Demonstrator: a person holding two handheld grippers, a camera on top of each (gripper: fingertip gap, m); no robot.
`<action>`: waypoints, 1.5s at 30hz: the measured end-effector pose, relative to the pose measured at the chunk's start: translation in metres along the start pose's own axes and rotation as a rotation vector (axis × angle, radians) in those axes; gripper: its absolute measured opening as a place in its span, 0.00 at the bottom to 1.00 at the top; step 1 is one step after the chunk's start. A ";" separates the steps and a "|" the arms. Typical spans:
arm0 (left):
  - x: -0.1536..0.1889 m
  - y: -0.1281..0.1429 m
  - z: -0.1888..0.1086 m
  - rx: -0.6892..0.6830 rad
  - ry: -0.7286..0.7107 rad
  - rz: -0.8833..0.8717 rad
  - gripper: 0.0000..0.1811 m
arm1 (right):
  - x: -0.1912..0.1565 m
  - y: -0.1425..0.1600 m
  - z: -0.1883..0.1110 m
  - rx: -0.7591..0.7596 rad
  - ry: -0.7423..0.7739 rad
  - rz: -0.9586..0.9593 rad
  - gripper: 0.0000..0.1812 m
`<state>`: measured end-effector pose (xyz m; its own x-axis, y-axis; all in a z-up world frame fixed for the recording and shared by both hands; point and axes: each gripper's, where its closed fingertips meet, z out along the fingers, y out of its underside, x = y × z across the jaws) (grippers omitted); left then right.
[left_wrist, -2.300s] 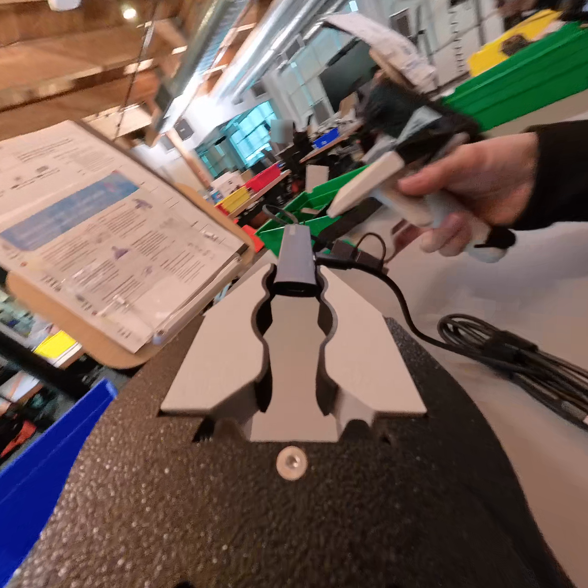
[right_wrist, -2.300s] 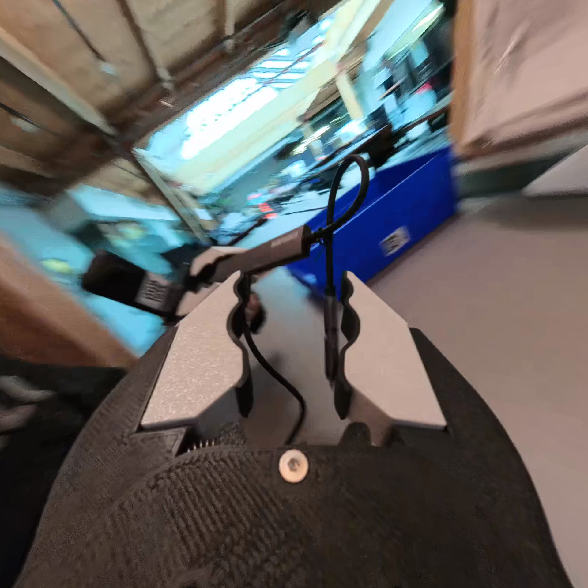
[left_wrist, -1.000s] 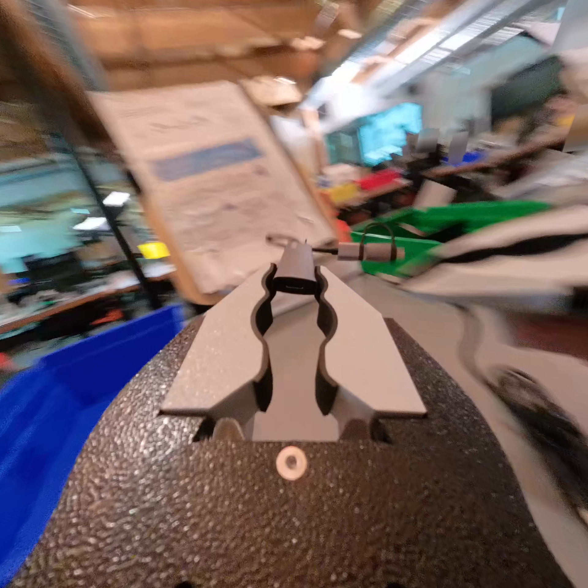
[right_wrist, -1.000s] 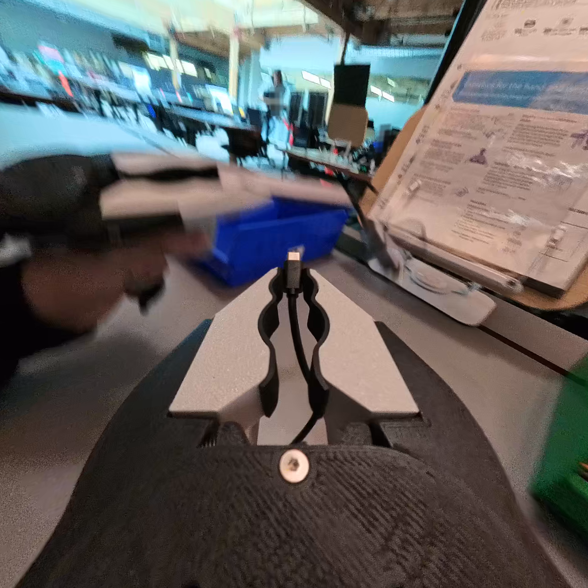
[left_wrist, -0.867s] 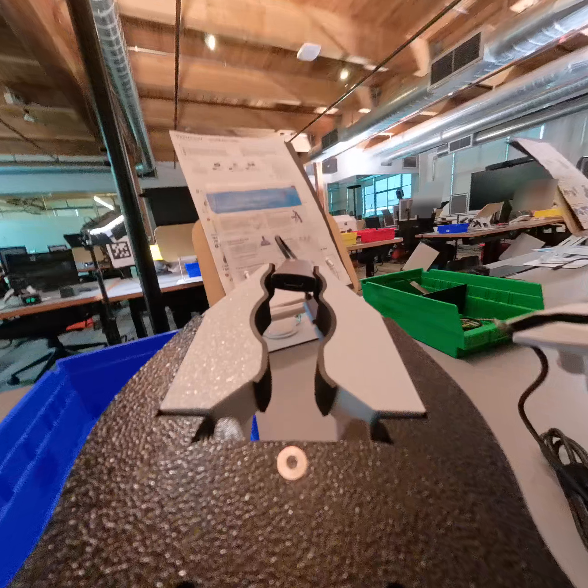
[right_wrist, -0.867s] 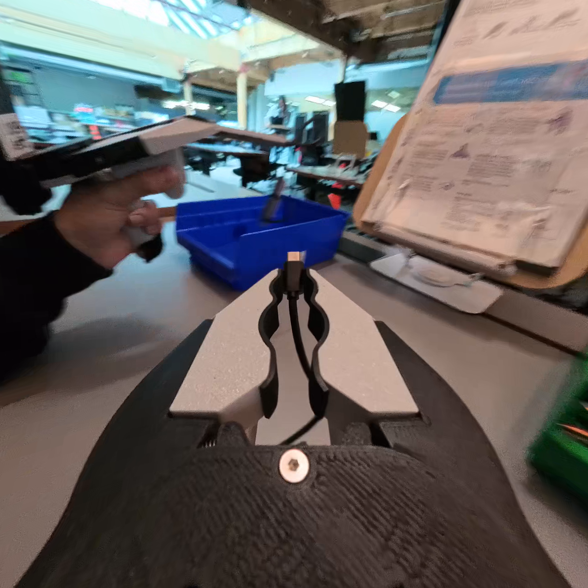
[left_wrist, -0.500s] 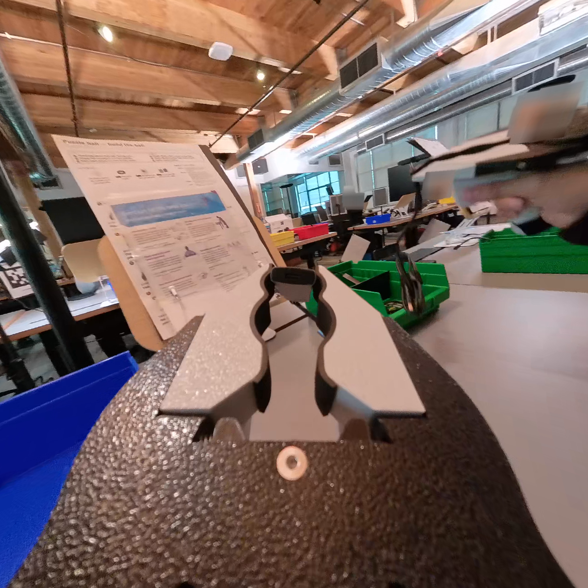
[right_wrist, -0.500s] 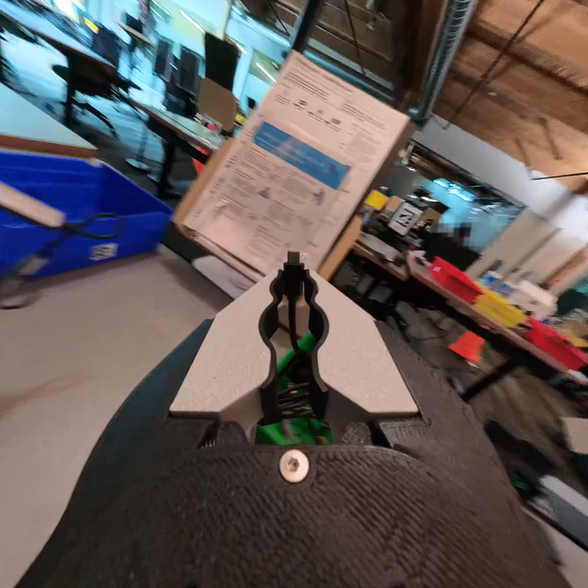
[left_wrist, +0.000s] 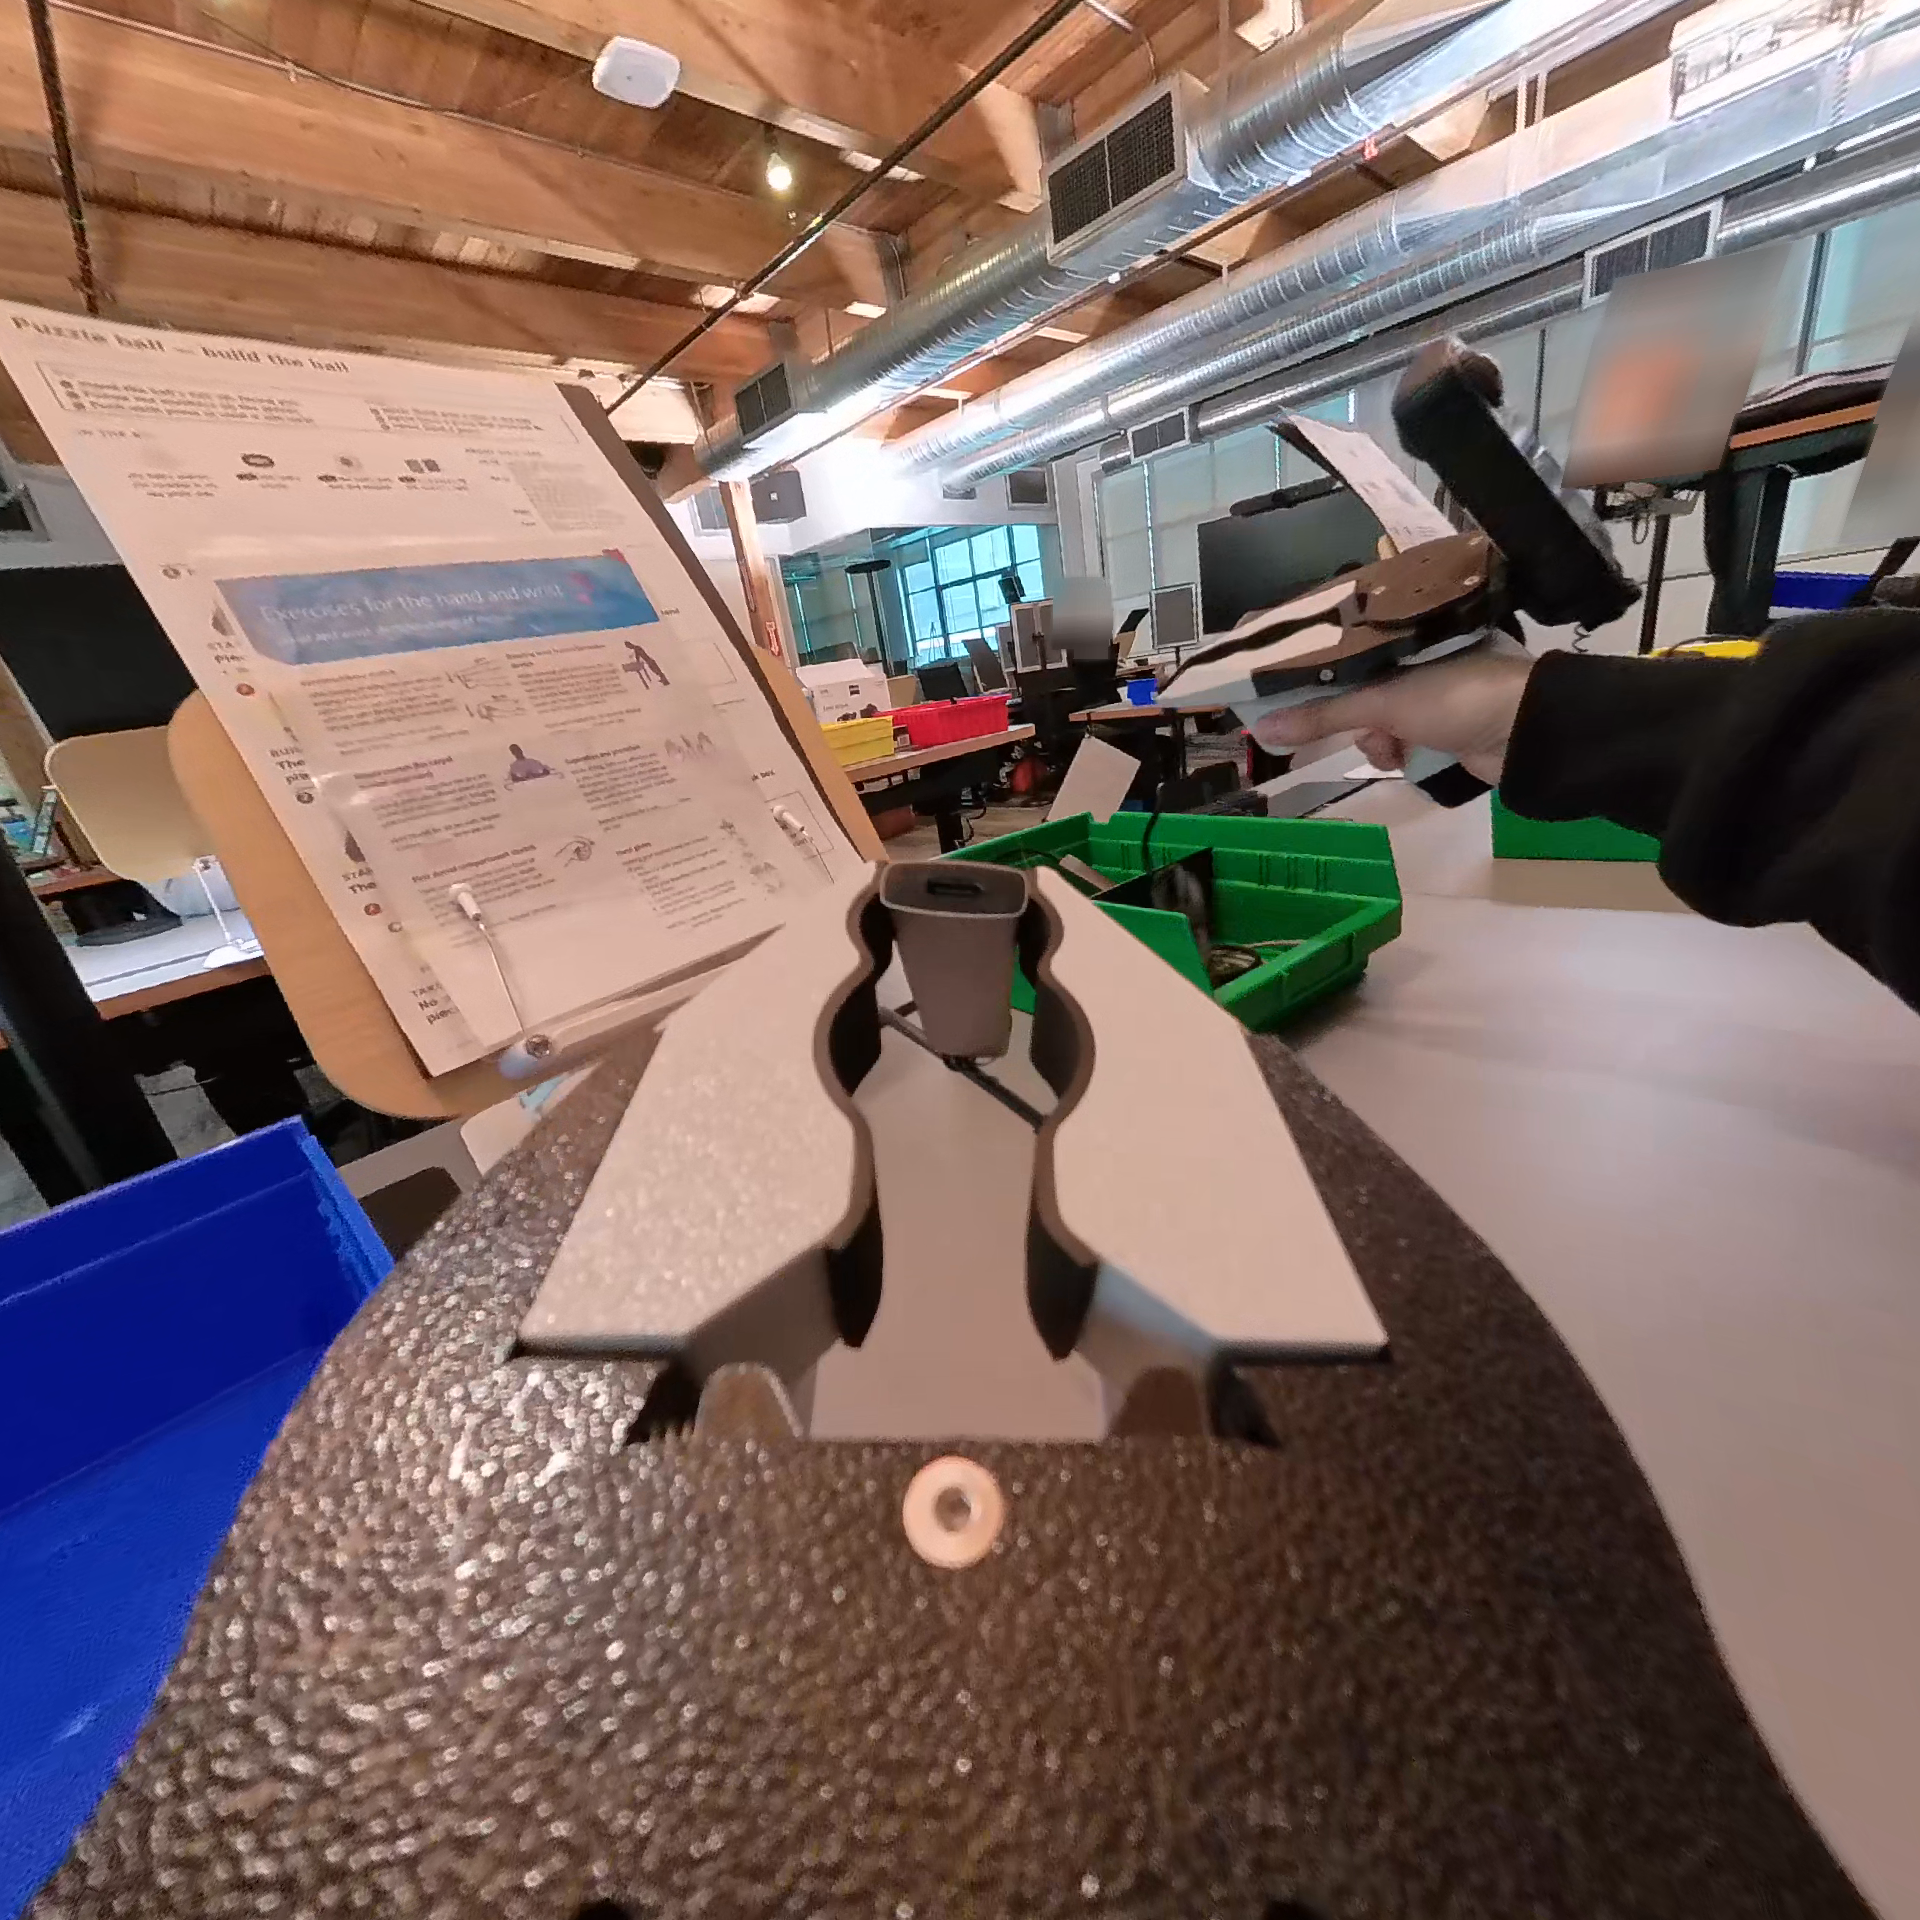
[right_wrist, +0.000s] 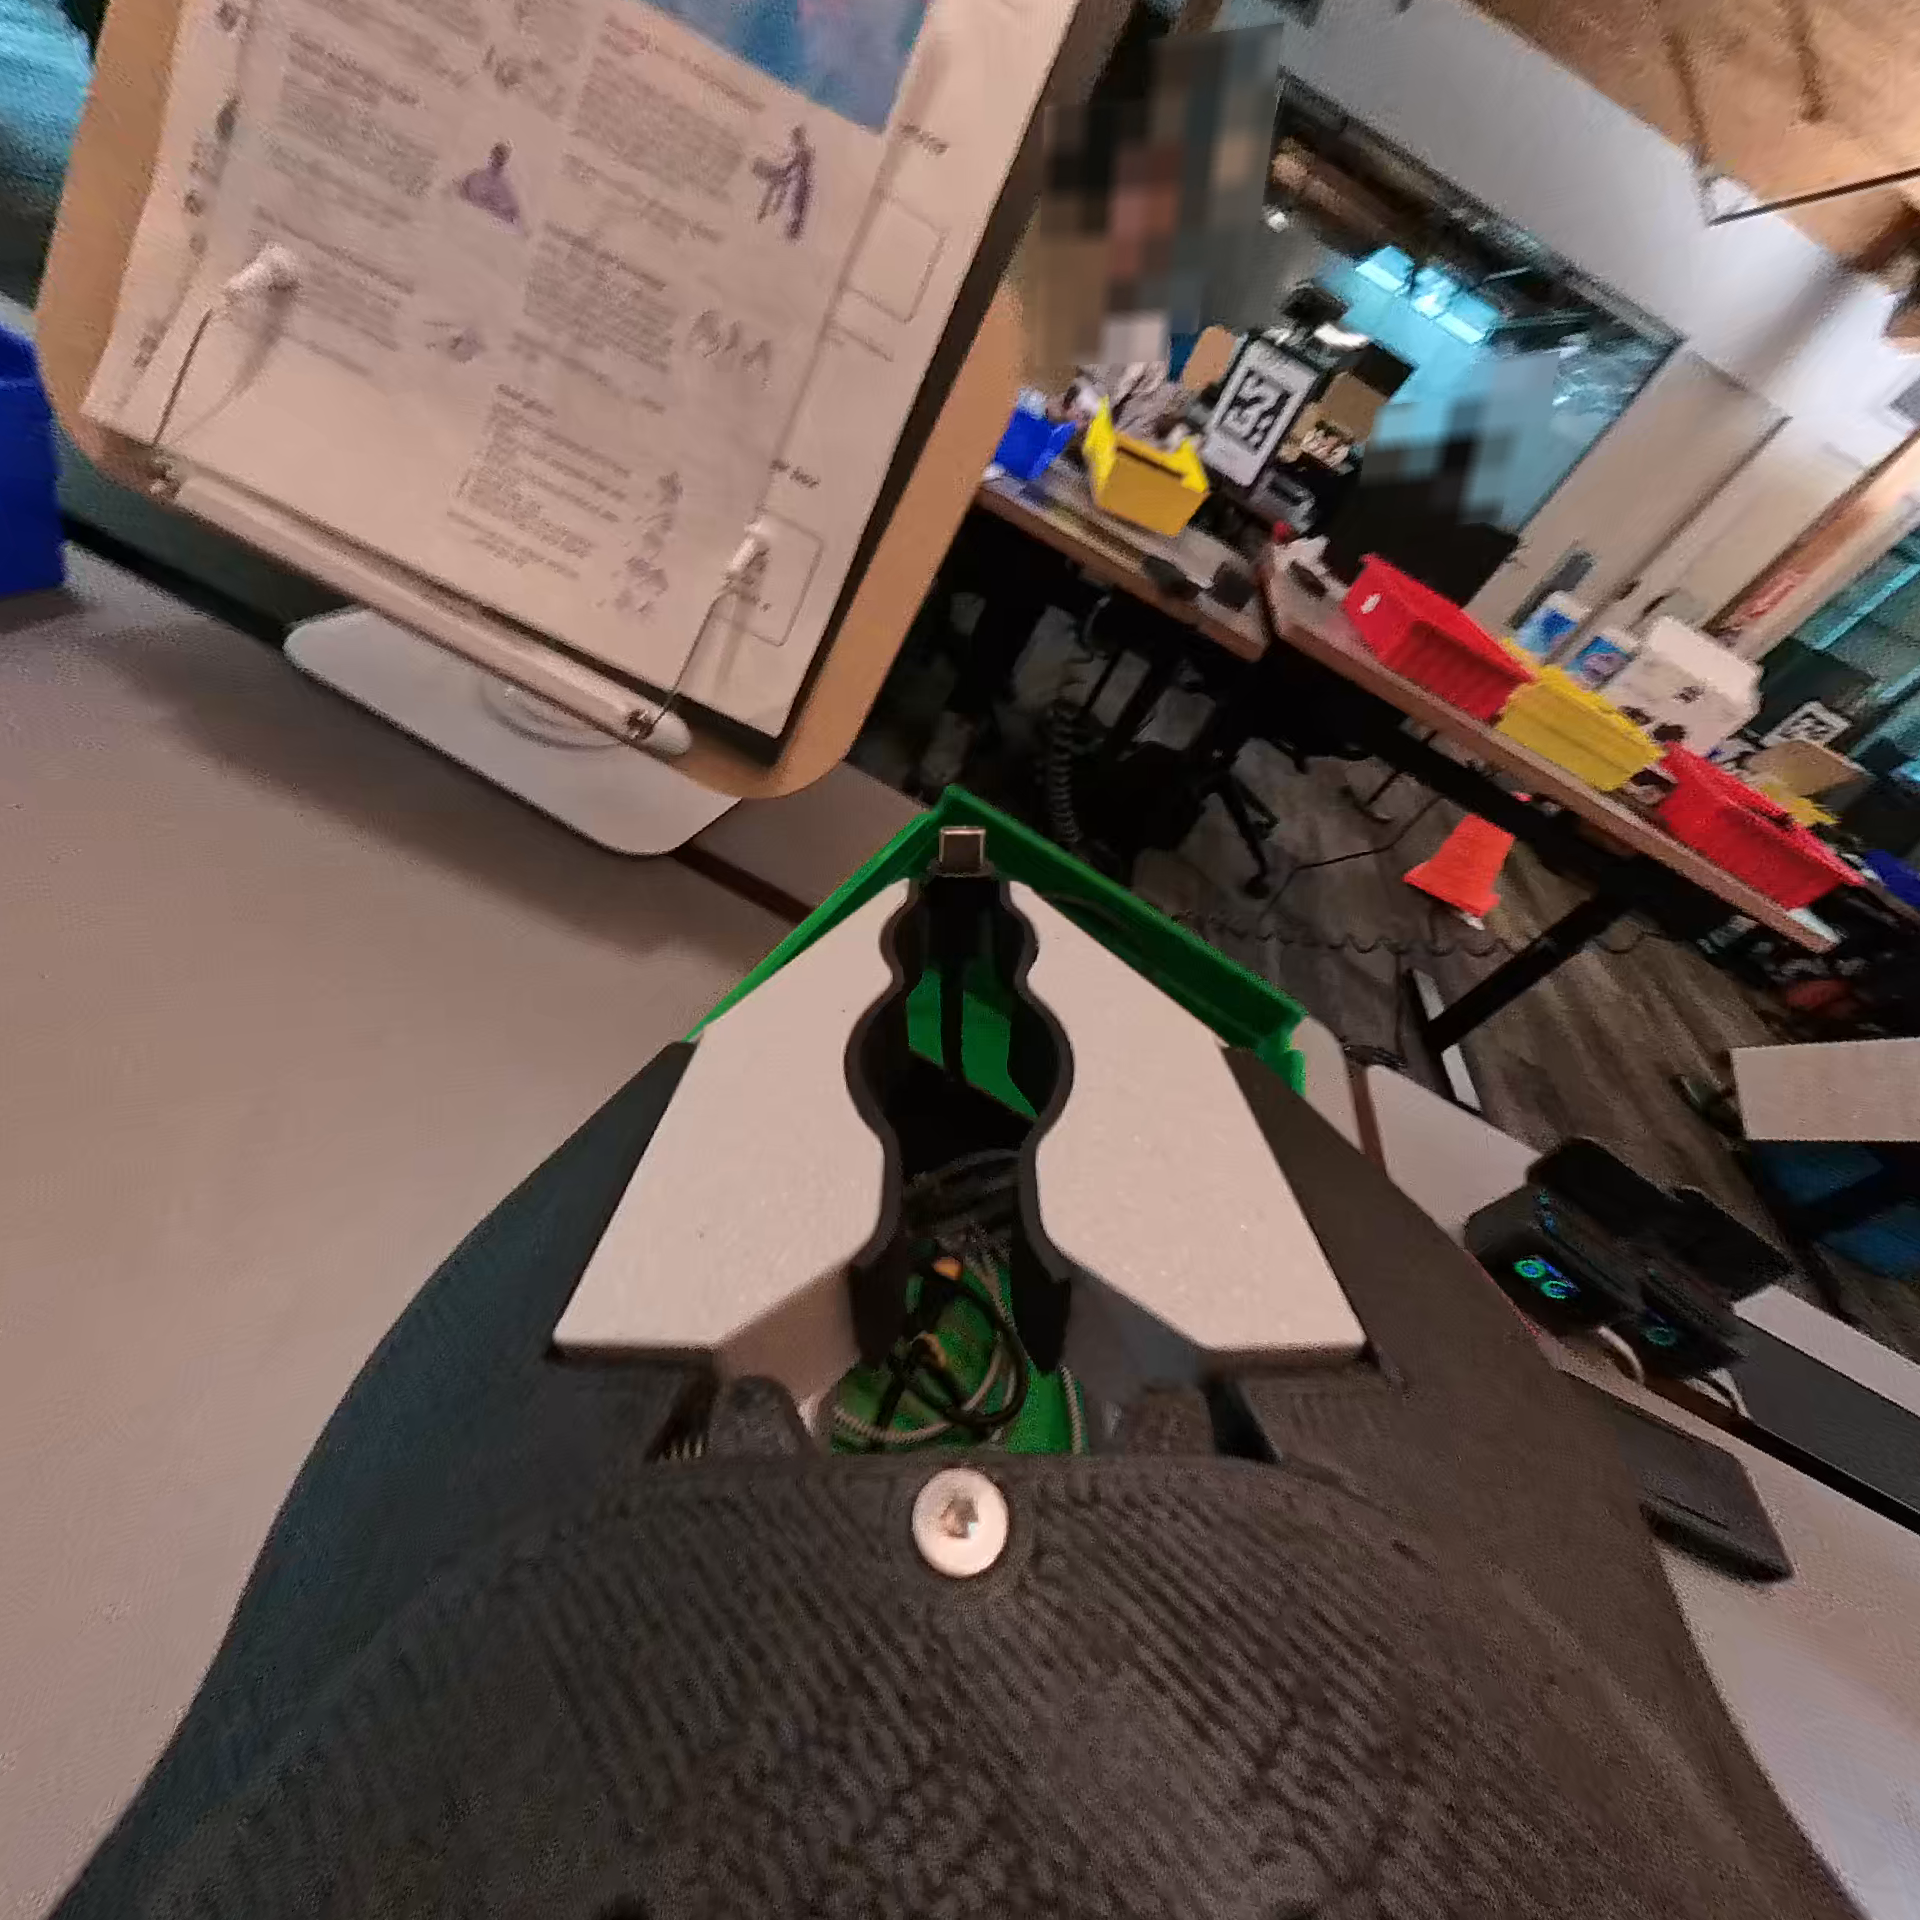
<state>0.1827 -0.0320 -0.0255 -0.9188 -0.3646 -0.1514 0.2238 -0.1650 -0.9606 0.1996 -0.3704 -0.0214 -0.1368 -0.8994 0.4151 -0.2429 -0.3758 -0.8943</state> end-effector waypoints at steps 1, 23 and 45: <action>0.000 0.002 0.001 -0.004 0.002 -0.006 0.12 | -0.007 0.008 0.004 -0.039 -0.035 -0.014 0.06; -0.005 0.011 0.001 -0.018 0.010 -0.054 0.12 | 0.021 0.114 -0.039 -0.514 0.114 -0.046 0.28; 0.006 0.018 0.005 -0.020 0.065 -0.112 0.12 | 0.008 0.177 -0.019 -0.736 -0.081 -0.241 0.15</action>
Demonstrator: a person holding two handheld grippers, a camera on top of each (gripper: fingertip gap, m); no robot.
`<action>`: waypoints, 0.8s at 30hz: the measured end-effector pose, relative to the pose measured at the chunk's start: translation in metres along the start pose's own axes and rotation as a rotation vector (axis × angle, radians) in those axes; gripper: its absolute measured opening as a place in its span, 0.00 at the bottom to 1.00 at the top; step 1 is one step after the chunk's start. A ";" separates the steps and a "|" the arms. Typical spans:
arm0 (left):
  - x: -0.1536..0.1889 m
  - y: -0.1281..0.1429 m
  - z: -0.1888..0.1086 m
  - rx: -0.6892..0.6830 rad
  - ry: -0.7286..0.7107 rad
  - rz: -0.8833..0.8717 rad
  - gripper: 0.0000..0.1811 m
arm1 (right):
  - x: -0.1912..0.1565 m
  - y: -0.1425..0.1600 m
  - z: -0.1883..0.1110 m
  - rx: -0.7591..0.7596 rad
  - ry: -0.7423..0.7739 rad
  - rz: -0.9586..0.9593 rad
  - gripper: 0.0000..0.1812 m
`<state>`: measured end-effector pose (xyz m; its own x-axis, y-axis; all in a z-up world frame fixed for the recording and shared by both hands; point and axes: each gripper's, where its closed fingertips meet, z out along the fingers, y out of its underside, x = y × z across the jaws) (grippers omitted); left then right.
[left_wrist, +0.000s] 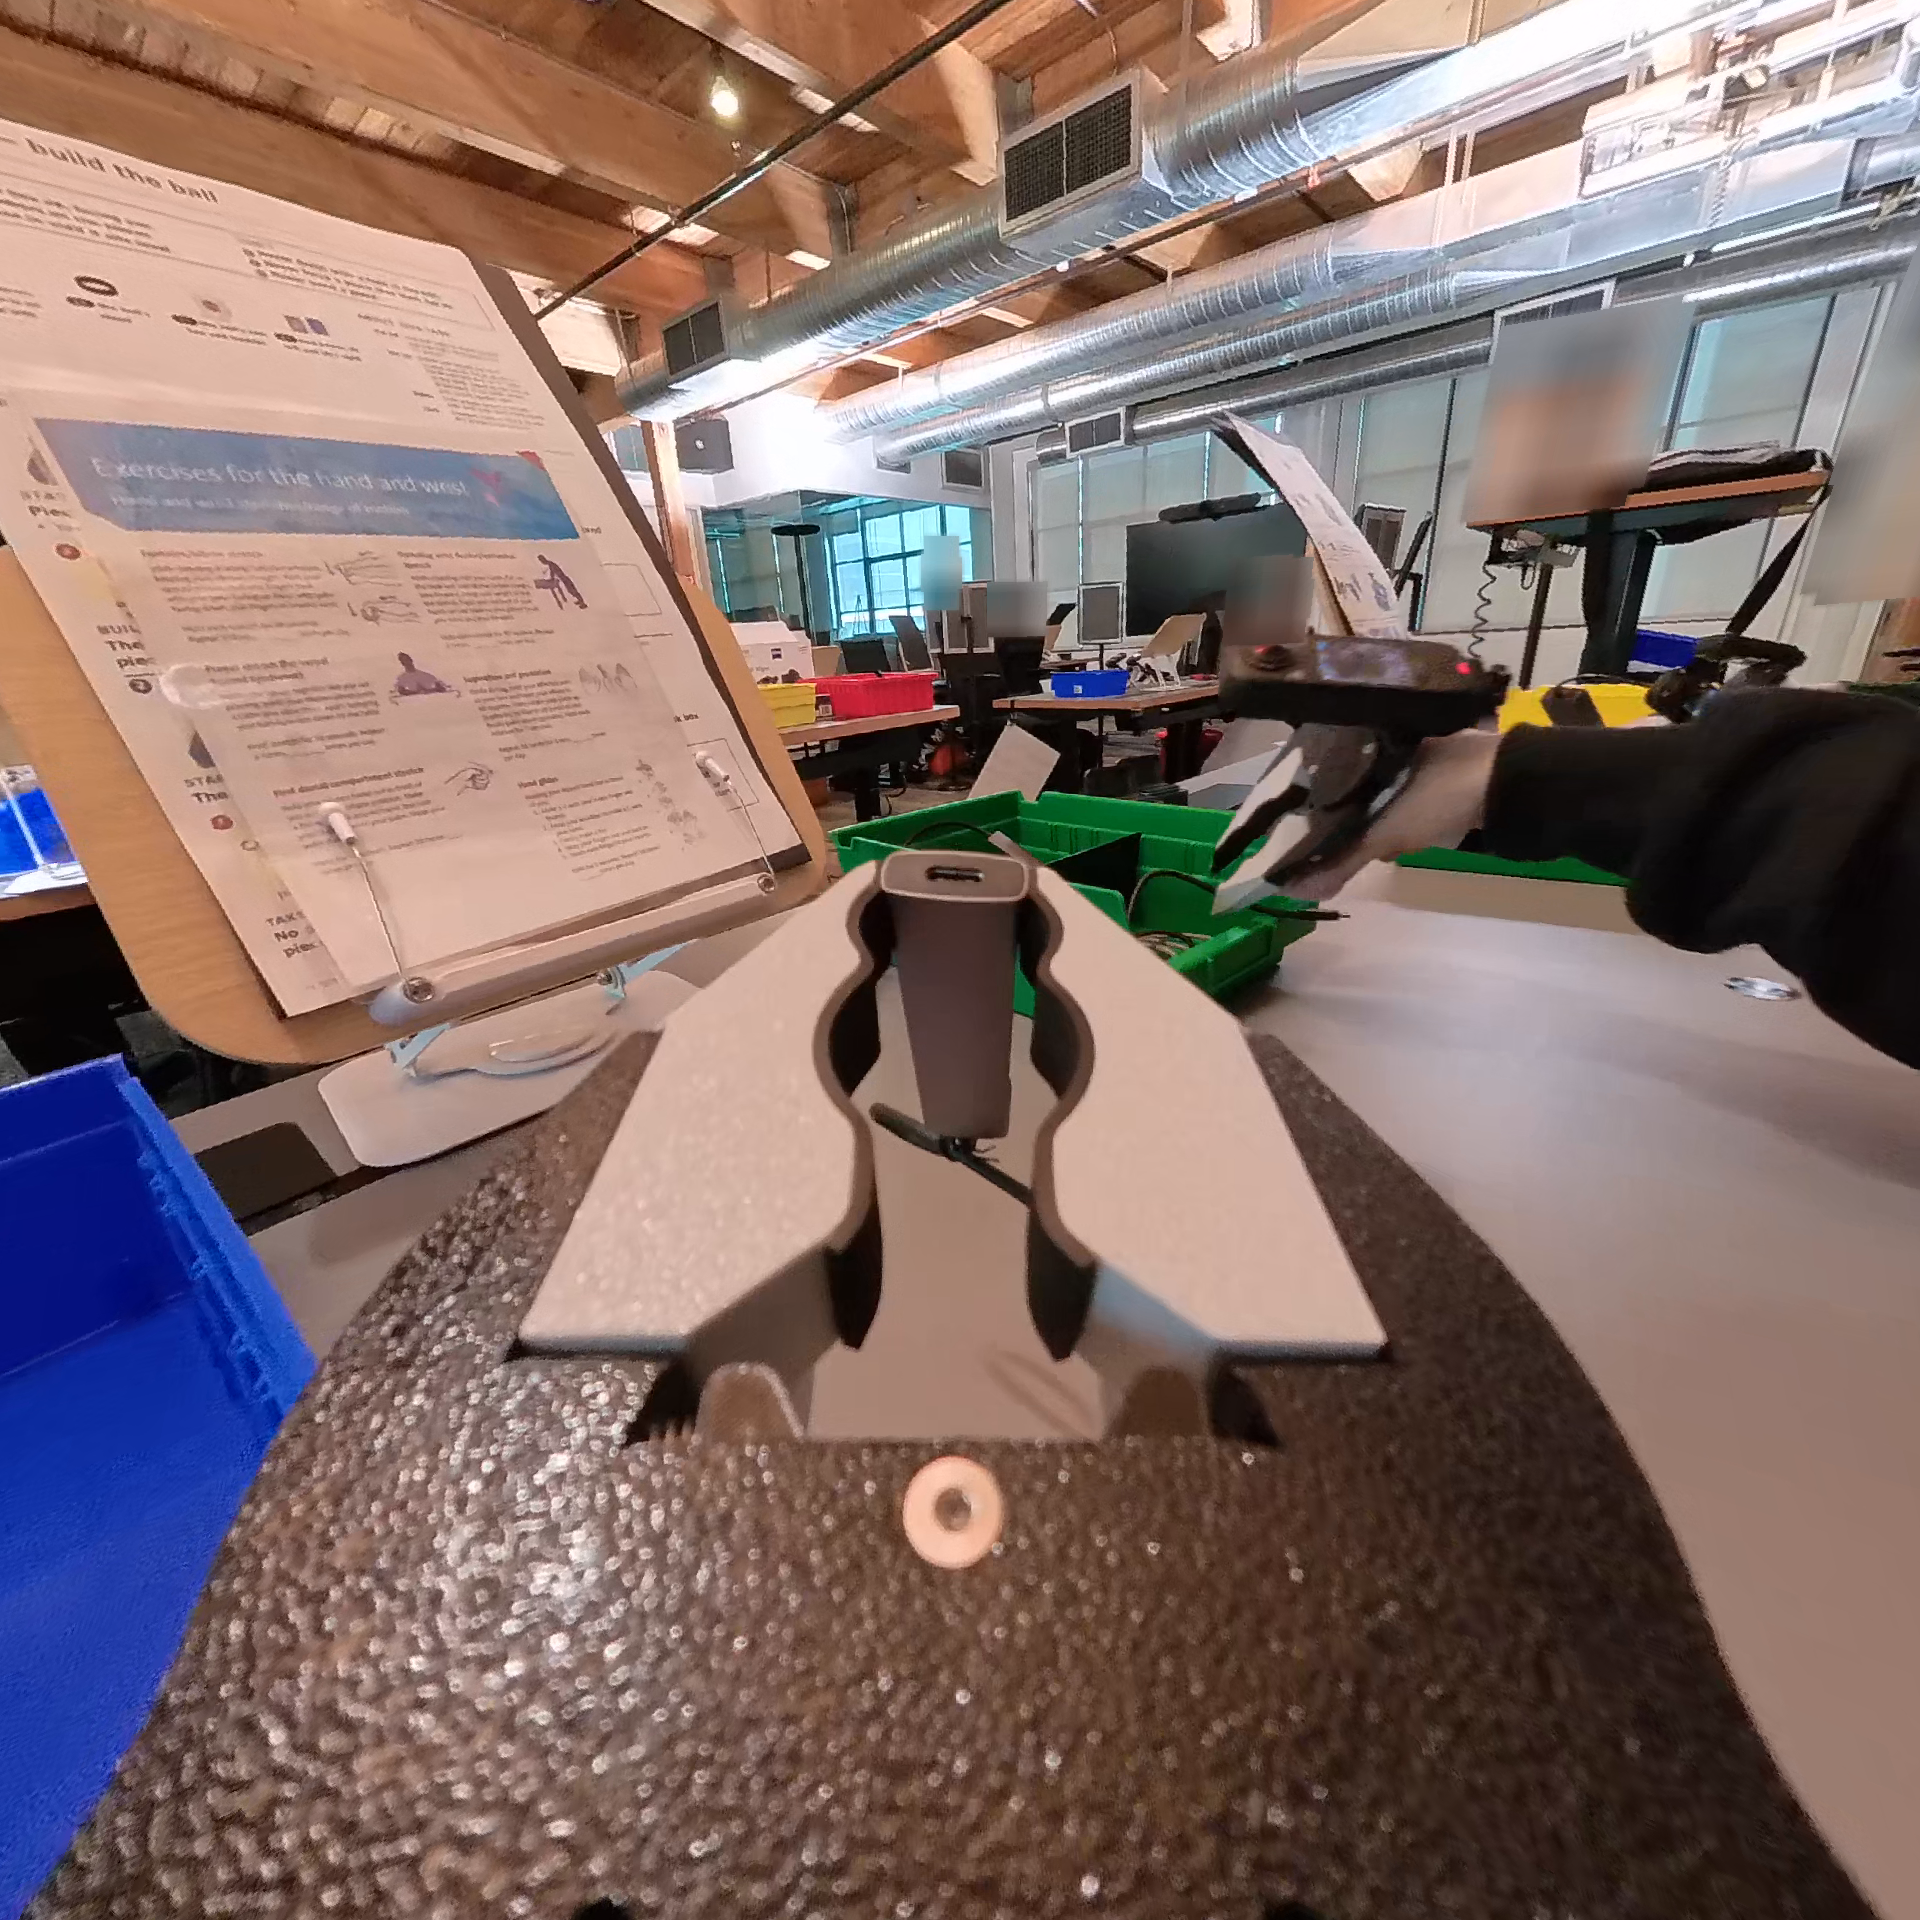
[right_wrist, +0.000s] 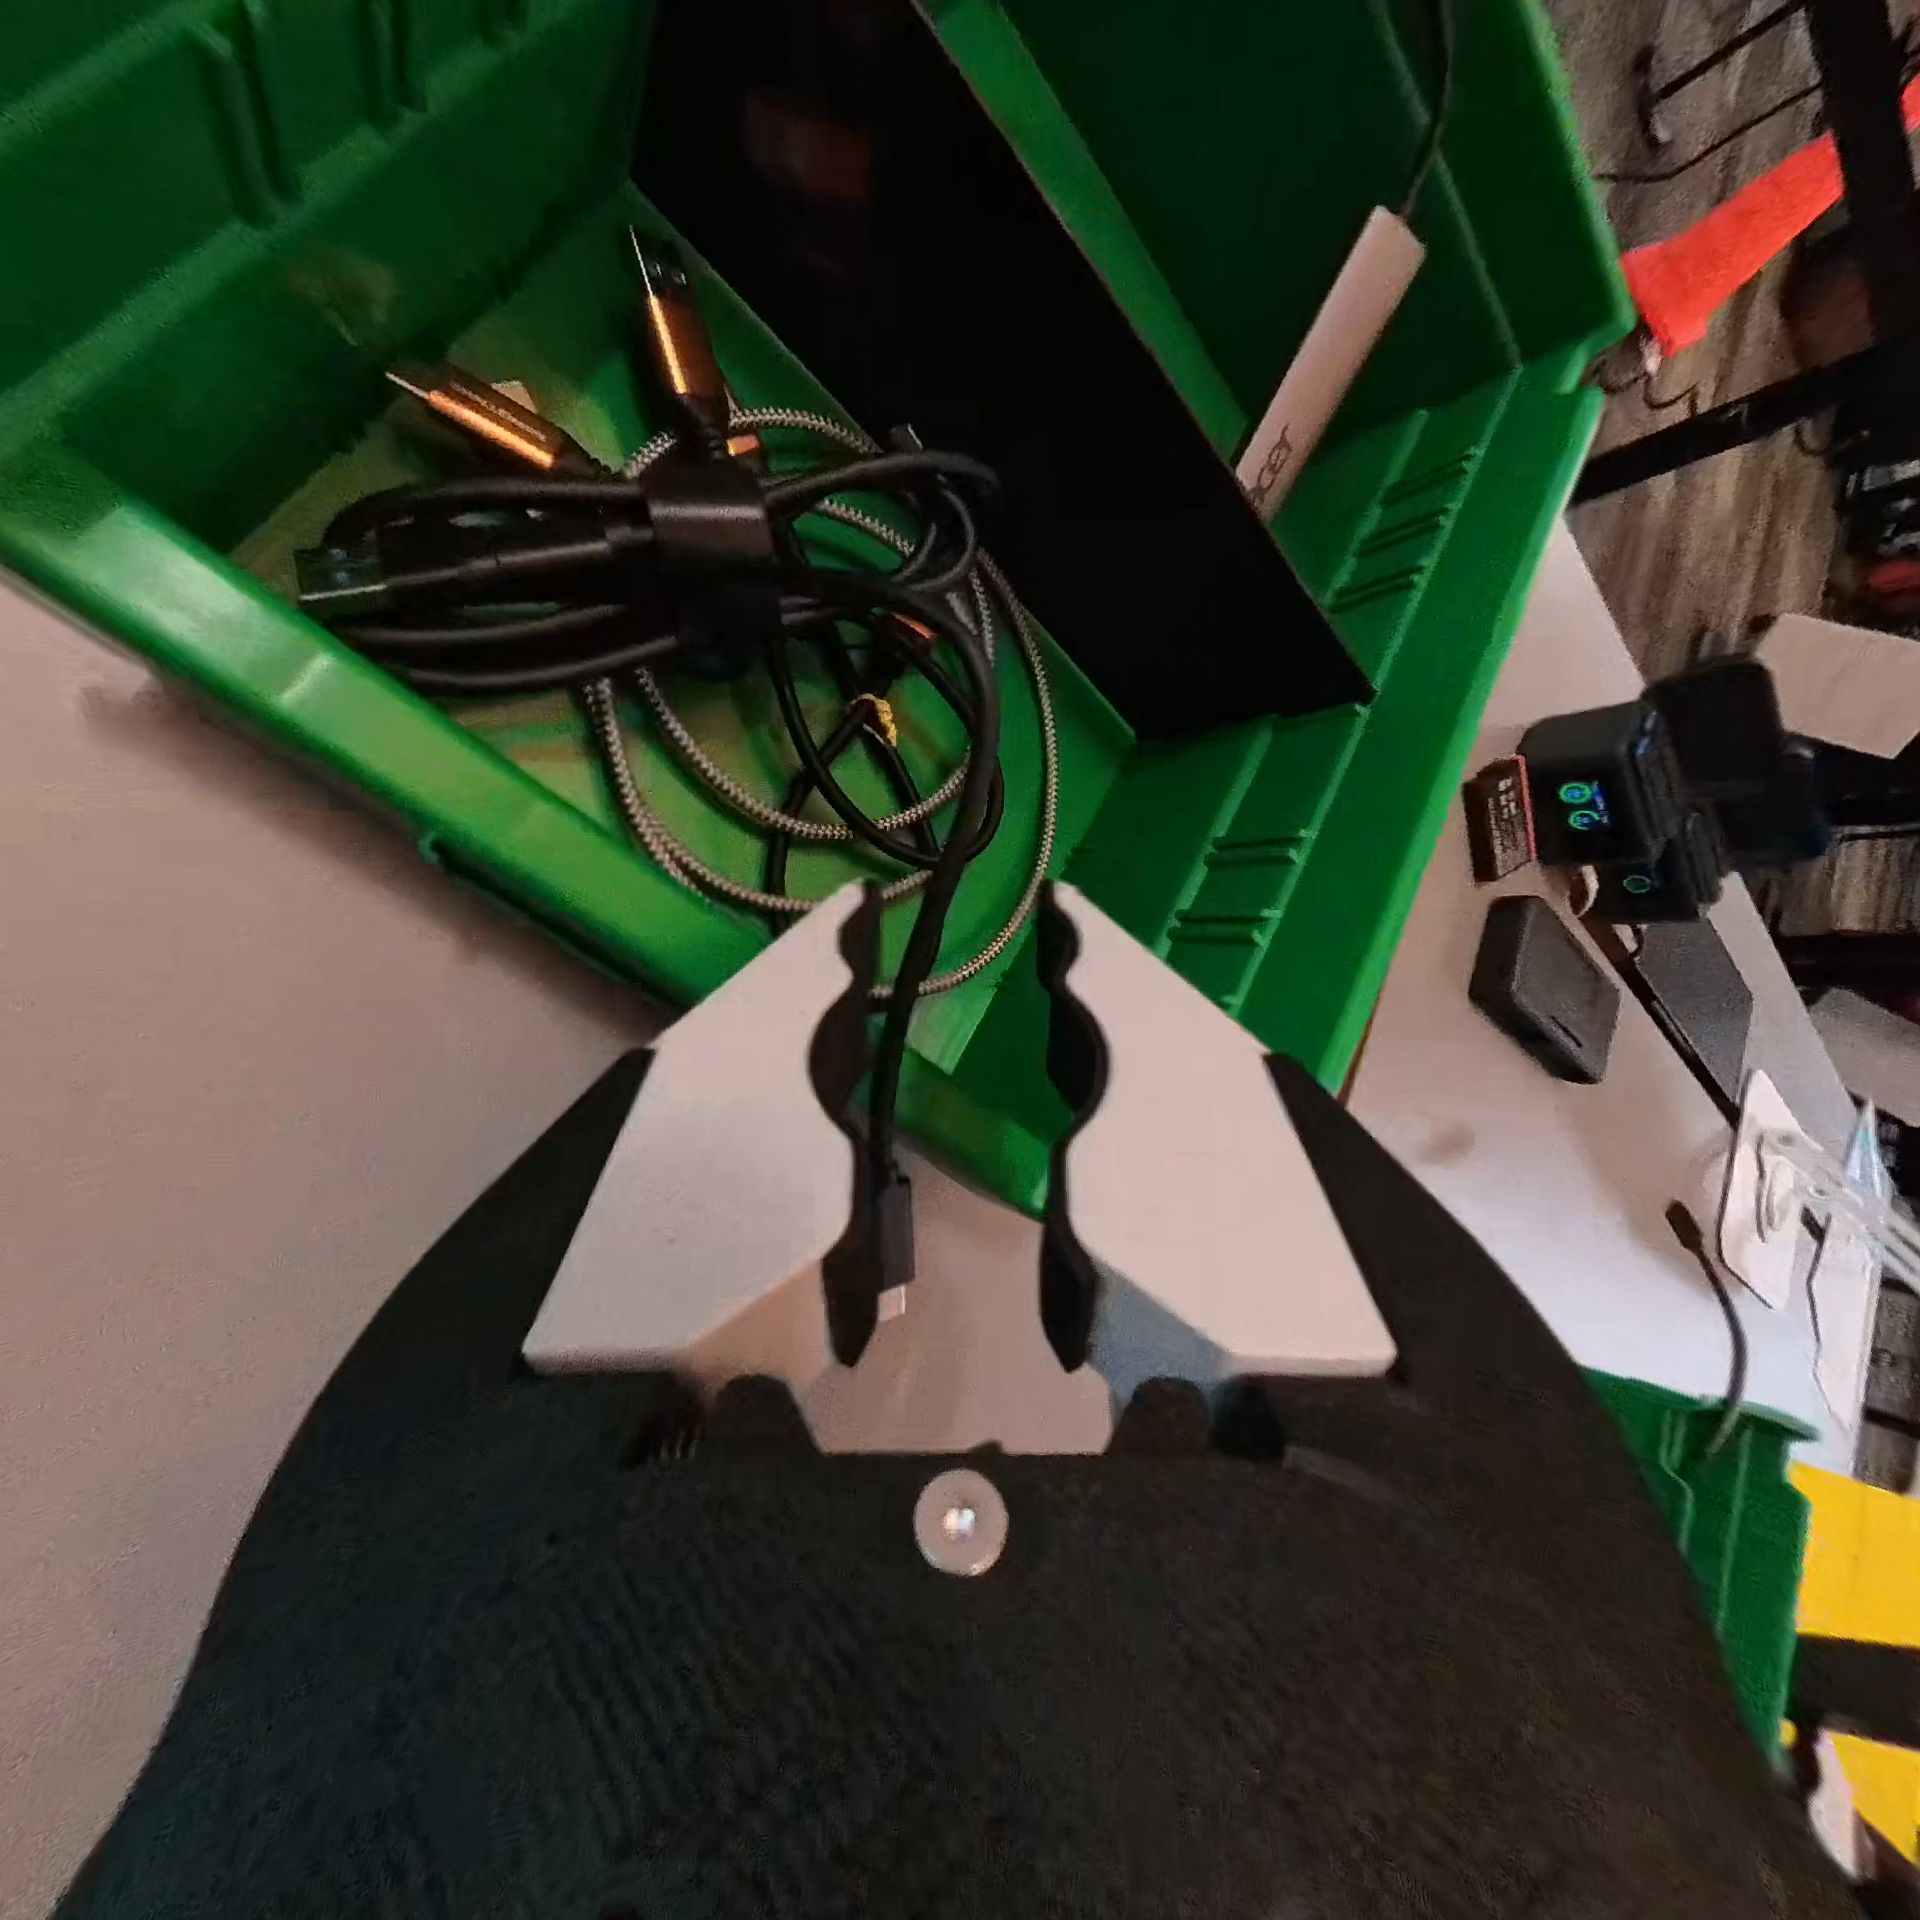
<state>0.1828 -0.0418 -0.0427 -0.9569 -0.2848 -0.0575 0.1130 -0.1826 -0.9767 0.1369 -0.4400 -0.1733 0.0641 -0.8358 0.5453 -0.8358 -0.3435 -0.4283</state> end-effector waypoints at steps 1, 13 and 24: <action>0.001 0.000 0.000 -0.002 0.003 0.002 0.12 | -0.002 -0.002 0.005 -0.010 -0.024 0.004 0.03; -0.006 0.004 -0.001 -0.002 0.005 -0.019 0.12 | 0.033 -0.029 0.026 0.062 0.071 0.096 0.13; -0.003 0.006 0.001 -0.002 0.024 -0.031 0.12 | 0.051 -0.074 -0.057 0.461 -0.186 0.560 0.37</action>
<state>0.1864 -0.0428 -0.0485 -0.9661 -0.2561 -0.0325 0.0831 -0.1894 -0.9784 0.1713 -0.4326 -0.0728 -0.1786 -0.9830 0.0431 -0.4599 0.0447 -0.8869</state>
